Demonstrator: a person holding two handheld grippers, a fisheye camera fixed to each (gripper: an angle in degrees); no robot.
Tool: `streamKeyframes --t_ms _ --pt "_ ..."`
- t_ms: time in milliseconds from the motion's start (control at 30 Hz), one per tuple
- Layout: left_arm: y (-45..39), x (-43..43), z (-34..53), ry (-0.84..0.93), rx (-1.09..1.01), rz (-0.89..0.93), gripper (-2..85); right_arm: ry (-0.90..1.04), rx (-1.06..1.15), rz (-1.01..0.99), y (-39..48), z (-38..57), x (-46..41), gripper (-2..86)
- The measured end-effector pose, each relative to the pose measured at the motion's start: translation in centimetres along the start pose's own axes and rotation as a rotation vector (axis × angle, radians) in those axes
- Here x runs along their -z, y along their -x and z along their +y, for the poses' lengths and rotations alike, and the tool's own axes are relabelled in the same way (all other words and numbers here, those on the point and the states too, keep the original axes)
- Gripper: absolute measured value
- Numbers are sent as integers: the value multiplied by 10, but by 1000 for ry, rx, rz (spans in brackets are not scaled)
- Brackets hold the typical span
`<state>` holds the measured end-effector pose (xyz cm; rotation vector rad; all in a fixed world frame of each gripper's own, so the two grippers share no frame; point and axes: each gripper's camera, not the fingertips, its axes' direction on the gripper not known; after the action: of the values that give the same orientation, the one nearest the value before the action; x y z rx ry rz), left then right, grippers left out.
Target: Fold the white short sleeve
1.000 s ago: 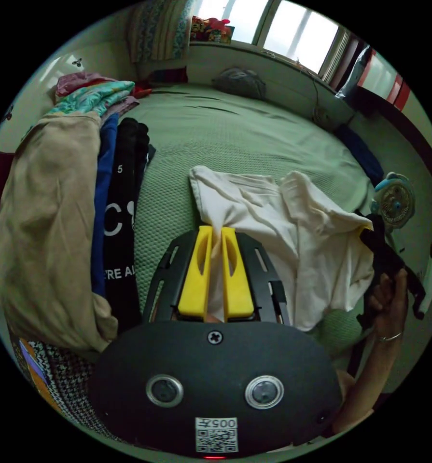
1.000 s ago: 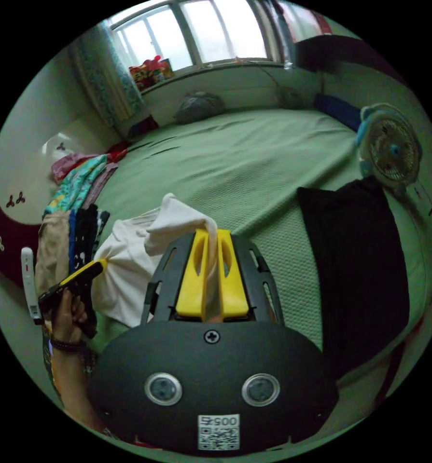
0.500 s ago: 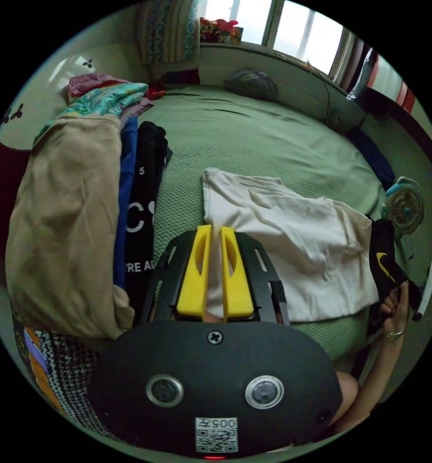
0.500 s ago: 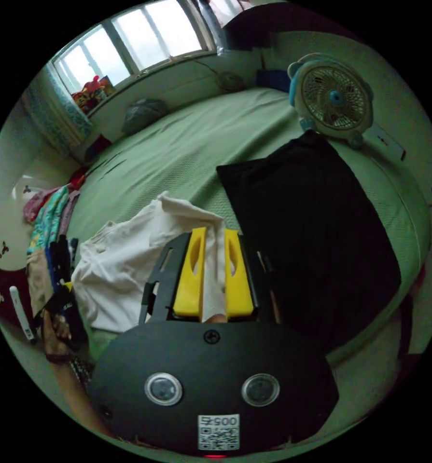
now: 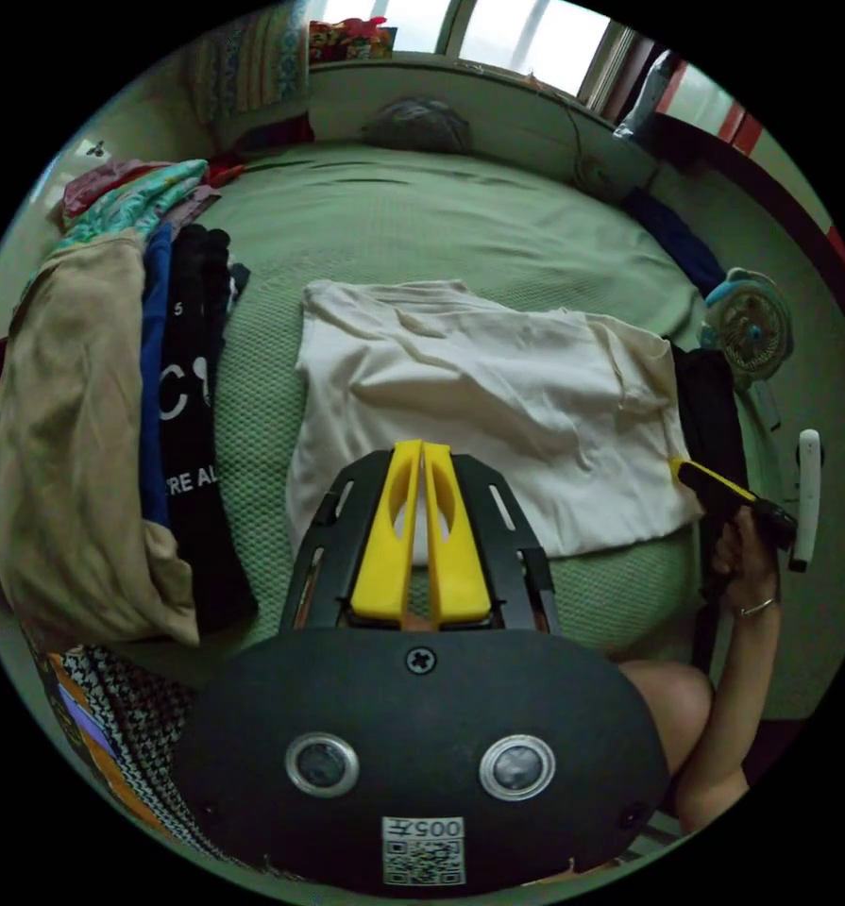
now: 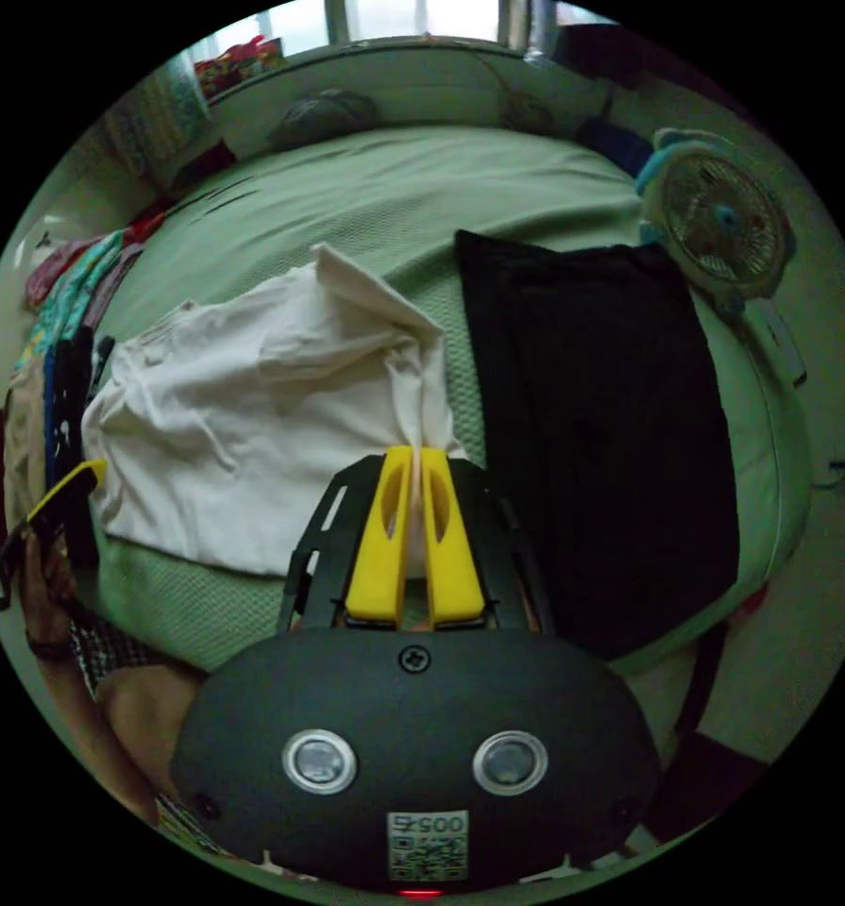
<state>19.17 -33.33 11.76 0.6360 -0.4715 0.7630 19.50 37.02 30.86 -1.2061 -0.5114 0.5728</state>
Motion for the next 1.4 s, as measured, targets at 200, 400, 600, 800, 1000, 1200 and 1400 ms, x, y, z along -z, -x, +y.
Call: streamKeyframes --t_ms 200,400,600,800,1000,1200,1400 --pt "-5 3 -3 20 13 -9 -6 -9 -6 -11 7 11 13 2" --pt "-8 15 -5 6 7 24 -6 -128 88 56 51 20 40 67" --pt "-14 27 -3 -7 -20 38 -6 -148 166 52 98 18 17 115" --pt "-19 42 3 -7 -21 73 -6 -160 145 109 111 20 -1 57" --pt "-26 58 20 -8 -31 36 -6 -131 169 99 101 46 -4 -7" --pt "-27 83 58 -30 -7 101 -6 -147 149 70 79 99 17 -10" --pt "-30 123 103 -93 -24 9 -6 -95 196 -11 68 164 30 -11"
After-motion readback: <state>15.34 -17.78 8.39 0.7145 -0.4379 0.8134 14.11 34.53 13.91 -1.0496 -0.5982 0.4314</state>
